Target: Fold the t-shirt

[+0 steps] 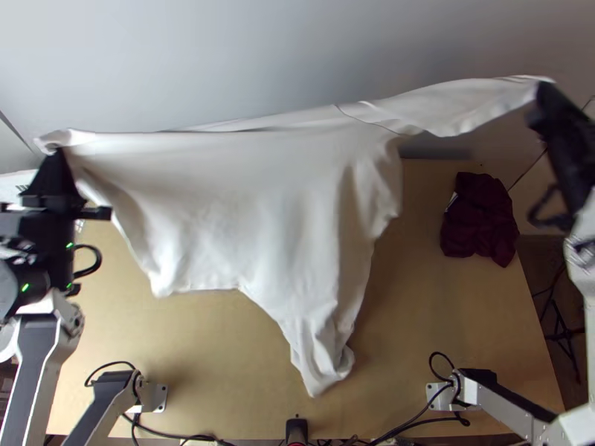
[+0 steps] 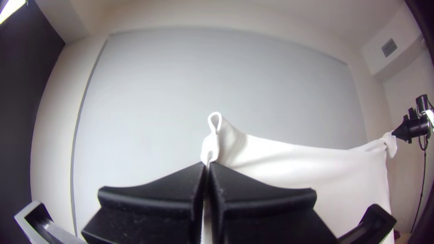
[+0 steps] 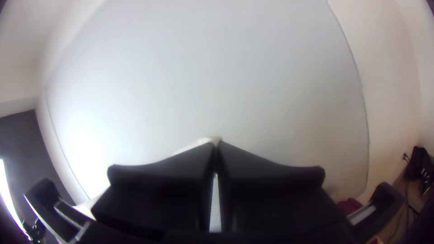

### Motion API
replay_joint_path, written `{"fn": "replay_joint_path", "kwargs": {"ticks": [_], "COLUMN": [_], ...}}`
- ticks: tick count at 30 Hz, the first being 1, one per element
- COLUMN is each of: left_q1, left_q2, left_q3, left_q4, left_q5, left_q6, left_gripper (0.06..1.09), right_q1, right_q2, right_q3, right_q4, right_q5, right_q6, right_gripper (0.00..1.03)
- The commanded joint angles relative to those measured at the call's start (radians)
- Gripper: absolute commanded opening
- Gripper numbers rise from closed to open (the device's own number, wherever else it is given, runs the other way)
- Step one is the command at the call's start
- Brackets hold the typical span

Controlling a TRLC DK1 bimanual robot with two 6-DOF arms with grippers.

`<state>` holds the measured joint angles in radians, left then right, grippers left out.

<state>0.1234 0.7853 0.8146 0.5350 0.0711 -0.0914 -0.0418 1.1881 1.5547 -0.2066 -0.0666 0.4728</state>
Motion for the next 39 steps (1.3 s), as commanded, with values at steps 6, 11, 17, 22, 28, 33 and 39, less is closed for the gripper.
{"fn": "replay_joint_path", "kwargs": {"ticks": [6, 11, 17, 22, 28, 33, 39], "left_q1": [-0.036, -0.031, -0.039, -0.048, -0.071, -0.091, -0.102], "left_q2": [0.555, 0.871, 1.135, 1.26, 1.319, 1.296, 1.287], "left_q3": [-0.009, 0.167, 0.376, 0.469, 0.483, 0.449, 0.411], "left_q4": [0.312, 0.372, 0.373, 0.373, 0.37, 0.358, 0.358], "left_q5": [0.007, 0.004, -0.004, -0.005, -0.005, -0.007, -0.007], "left_q6": [0.097, 0.117, 0.174, 0.196, 0.26, 0.3, 0.392], "left_gripper": [0.09, 0.09, 0.09, 0.09, 0.09, 0.09, 0.09], "right_q1": [0.12, 0.141, 0.166, 0.172, 0.187, 0.209, 0.24], "right_q2": [0.519, 0.732, 0.99, 1.186, 1.208, 1.108, 0.898], "right_q3": [-0.035, 0.136, 0.41, 0.722, 0.739, 0.597, 0.329], "right_q4": [0.308, 0.306, 0.237, 0.099, 0.009, -0.111, -0.111], "right_q5": [0.106, 0.133, 0.166, 0.191, 0.203, 0.214, 0.214], "right_q6": [-0.137, -0.151, -0.191, -0.194, -0.192, -0.191, -0.181], "right_gripper": [0.03, 0.03, 0.03, 0.03, 0.03, 0.03, 0.03]}}
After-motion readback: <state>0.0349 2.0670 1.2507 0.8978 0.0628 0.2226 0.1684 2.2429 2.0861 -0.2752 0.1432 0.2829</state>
